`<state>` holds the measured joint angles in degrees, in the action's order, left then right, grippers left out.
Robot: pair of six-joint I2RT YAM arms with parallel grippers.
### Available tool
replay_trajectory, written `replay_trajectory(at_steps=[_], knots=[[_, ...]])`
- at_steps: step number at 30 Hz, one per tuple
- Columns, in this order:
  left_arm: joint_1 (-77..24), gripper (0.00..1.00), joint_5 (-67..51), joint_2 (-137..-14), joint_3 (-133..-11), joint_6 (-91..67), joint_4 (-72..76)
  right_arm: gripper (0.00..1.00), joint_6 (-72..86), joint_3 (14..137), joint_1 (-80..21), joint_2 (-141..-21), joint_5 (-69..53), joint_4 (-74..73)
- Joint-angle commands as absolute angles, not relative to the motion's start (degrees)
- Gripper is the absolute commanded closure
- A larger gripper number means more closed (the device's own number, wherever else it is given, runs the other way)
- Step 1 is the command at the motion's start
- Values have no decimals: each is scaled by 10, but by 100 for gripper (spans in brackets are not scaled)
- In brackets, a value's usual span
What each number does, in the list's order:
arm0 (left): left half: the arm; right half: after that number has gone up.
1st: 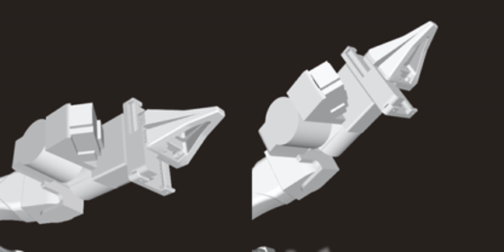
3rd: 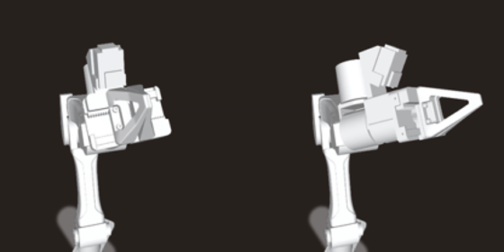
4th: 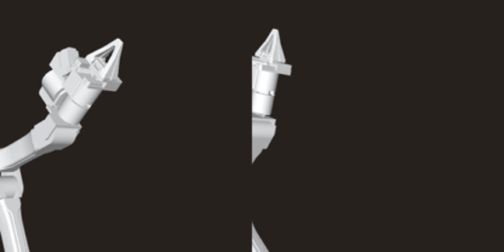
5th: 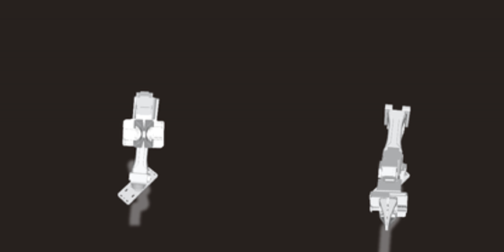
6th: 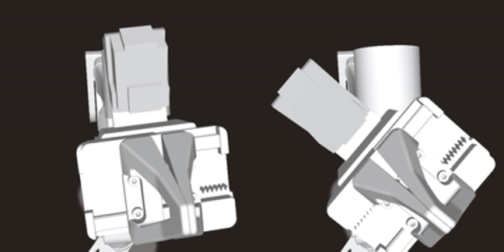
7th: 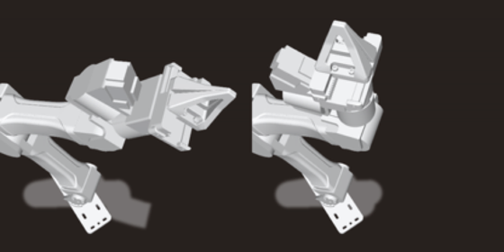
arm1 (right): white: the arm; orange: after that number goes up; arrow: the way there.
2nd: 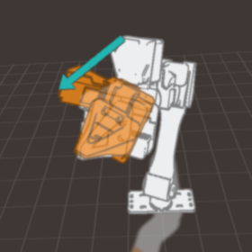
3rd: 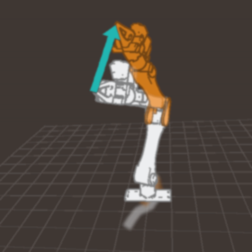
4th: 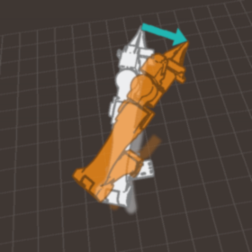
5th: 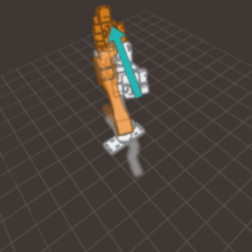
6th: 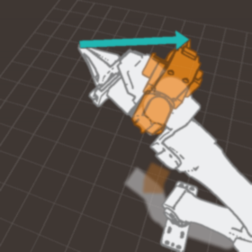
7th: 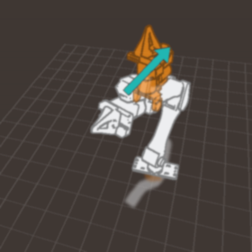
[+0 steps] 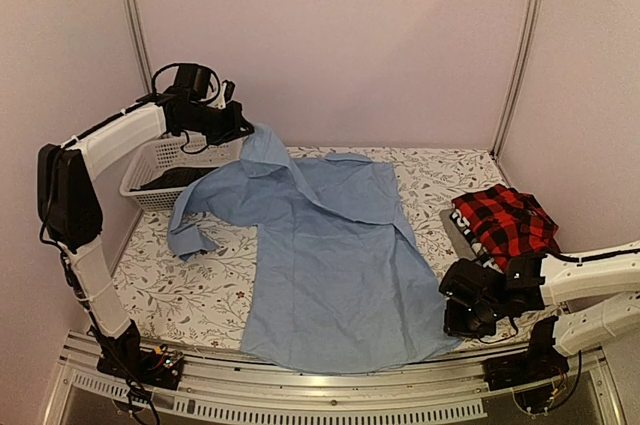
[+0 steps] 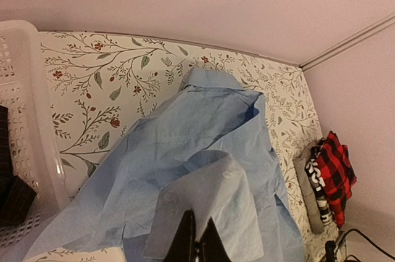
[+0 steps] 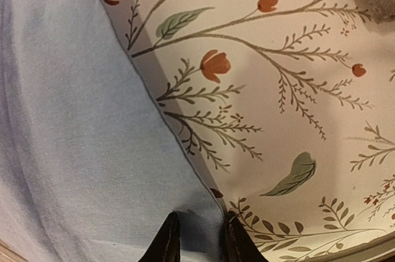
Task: Fold and stack the long sleeve shirts
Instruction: Pick up the flattened shirt from the center of the board, then fold the flattened shirt at the center of the board.
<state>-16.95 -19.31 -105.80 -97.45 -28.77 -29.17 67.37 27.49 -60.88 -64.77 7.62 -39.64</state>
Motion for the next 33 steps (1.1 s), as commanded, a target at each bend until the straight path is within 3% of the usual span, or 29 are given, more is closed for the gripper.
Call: replay_trajectory(at_steps=[1, 7, 17, 33], knots=[[-167, 100, -203, -1067, -994, -287, -277, 80, 706, 277, -620, -649, 88, -415], [-166, 100, -204, -1067, -1011, -284, -271, 100, 697, 311, -627, -613, 108, -414], [-165, 100, -206, -1086, -1086, -255, -260, 100, 652, 410, -690, -667, 121, -386], [-125, 100, -189, -1171, -1240, -195, -310, 100, 483, 582, -711, -890, -19, -236]])
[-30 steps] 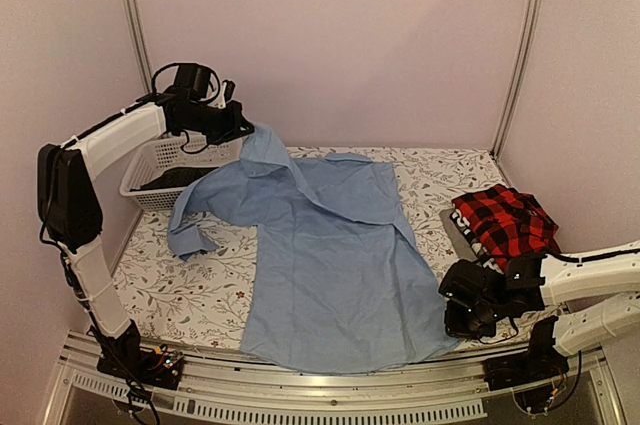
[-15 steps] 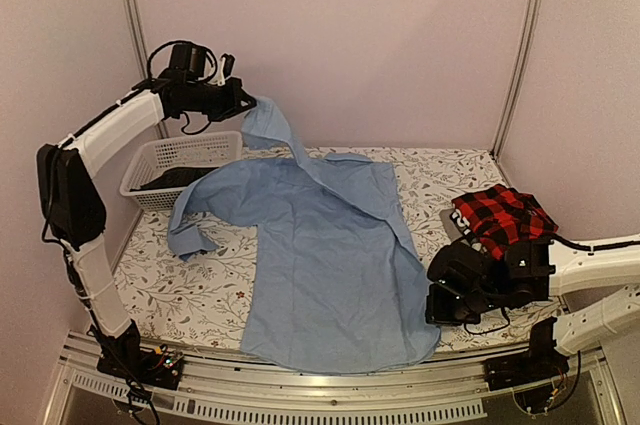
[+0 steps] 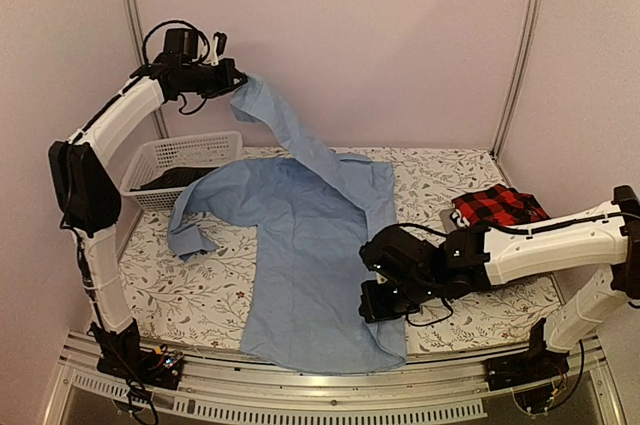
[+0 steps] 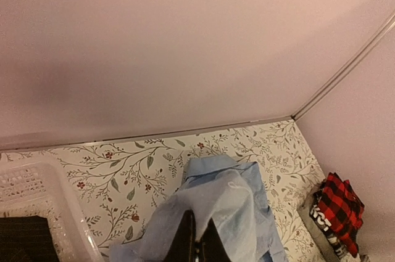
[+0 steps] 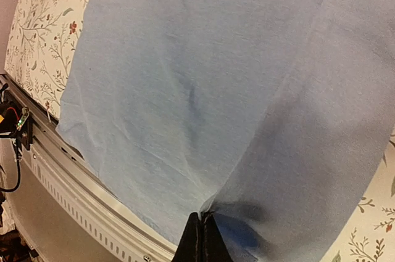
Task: Fold and stack the long sleeve shirts
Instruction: Fold the flattened shirt at the center of the board.
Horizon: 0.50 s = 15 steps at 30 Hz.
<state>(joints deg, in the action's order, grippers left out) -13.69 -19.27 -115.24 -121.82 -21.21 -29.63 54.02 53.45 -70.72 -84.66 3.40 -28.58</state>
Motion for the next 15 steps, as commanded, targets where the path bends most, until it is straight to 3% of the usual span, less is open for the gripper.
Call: replay_trajectory(at_steps=[1, 8, 15], knots=[[-124, 100, -191, -1173, -1240, -196, -309, 100, 476, 592, -711, -911, -29, -227], [-124, 100, -193, -1173, -1231, -199, -305, 100, 452, 636, -695, -992, -81, -201], [-123, 100, -198, -1170, -1226, -194, -304, 100, 472, 614, -674, -988, -98, -195]])
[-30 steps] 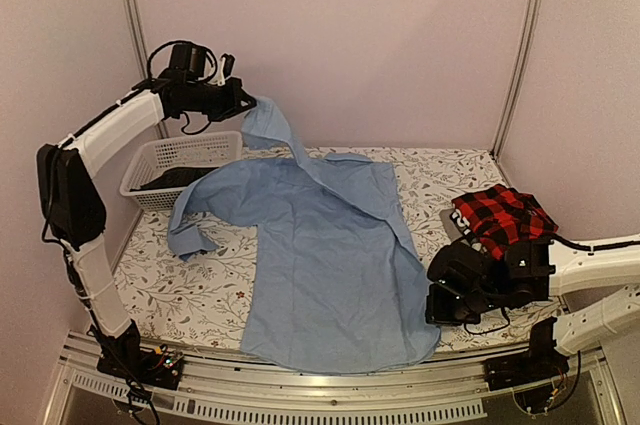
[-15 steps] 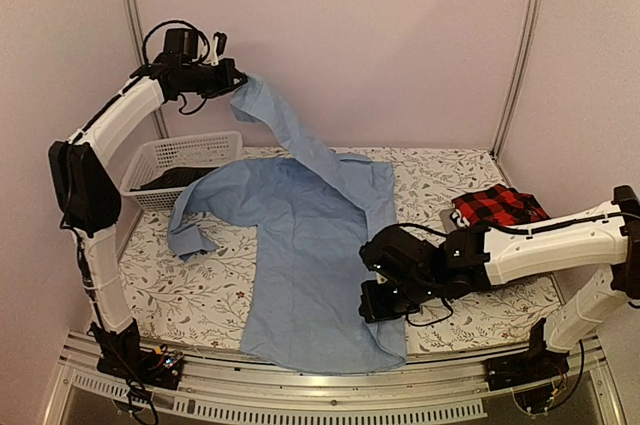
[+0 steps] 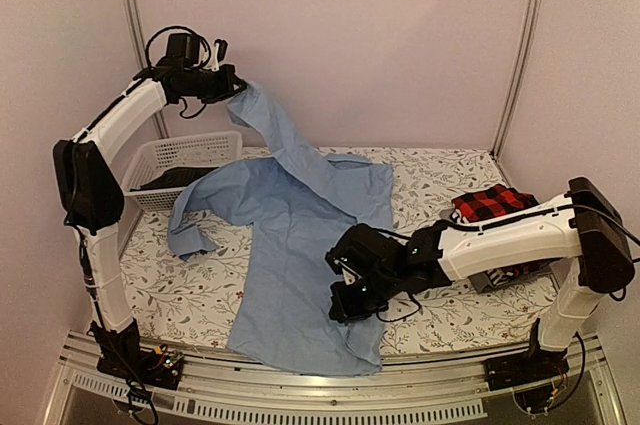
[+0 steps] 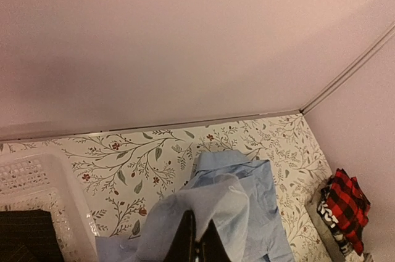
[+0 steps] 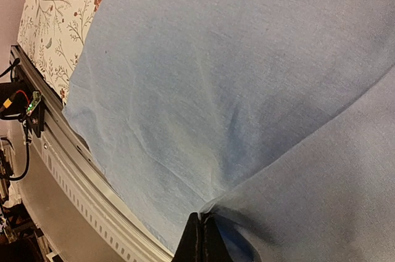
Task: Fold and stack the long sleeve shirts
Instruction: Fold the flattened shirt at the center of the board.
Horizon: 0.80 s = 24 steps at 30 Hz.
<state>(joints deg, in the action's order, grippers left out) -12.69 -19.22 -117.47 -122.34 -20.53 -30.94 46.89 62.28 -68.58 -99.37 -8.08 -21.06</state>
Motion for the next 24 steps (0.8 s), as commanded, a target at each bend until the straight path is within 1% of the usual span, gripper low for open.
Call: replay_trajectory(at_steps=[1, 7, 10, 16, 24], knots=[[-122, 100, -197, -1169, -1227, -193, -304, 100, 473, 612, -670, -982, -96, -197], [-122, 100, -208, -1161, -1232, -193, -298, 100, 481, 607, -664, -926, -76, -239], [-123, 100, -218, -1162, -1233, -195, -296, 100, 482, 590, -665, -909, -100, -239], [-123, 100, -222, -1158, -1216, -192, -297, 100, 488, 578, -699, -933, -143, -220], [-124, 100, -229, -1151, -1187, -201, -287, 100, 508, 542, -700, -974, -174, -146]])
